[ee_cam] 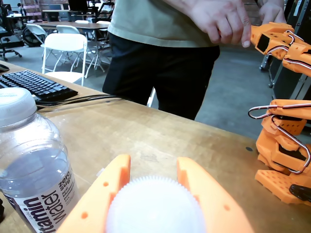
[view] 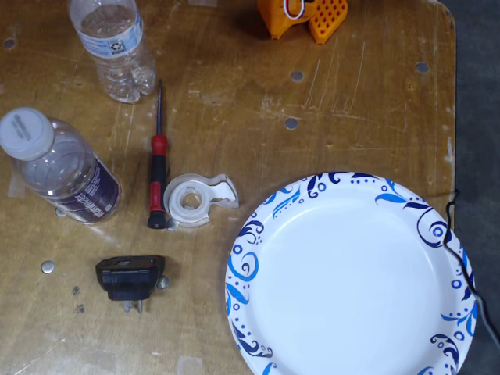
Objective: Move the bottles to the plate
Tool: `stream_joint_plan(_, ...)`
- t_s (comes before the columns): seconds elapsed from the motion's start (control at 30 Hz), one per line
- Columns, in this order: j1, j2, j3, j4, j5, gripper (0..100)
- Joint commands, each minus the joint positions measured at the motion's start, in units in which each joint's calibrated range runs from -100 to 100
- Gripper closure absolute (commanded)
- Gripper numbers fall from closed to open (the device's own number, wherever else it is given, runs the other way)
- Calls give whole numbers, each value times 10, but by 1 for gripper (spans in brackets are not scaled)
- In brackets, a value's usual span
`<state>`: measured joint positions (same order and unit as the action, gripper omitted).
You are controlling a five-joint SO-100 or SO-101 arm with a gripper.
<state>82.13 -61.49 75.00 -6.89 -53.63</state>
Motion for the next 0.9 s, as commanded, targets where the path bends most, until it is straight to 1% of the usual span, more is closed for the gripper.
stream_joint_plan(0.0,5,3,-13,-8,-1,97)
stream_joint_plan(0.37,0,-7,-27,-15,-2,97)
stream_joint_plan(0.43,2,-13,-40,-33,-13,99)
stream_joint_plan(0.53,-8,-25,-67,-36,-42,99)
stream_joint_plan(0.7,-70,-50,-104,-29,-49,99)
stream_joint_plan(0.87,-108,-98,-111,-20,-47,99)
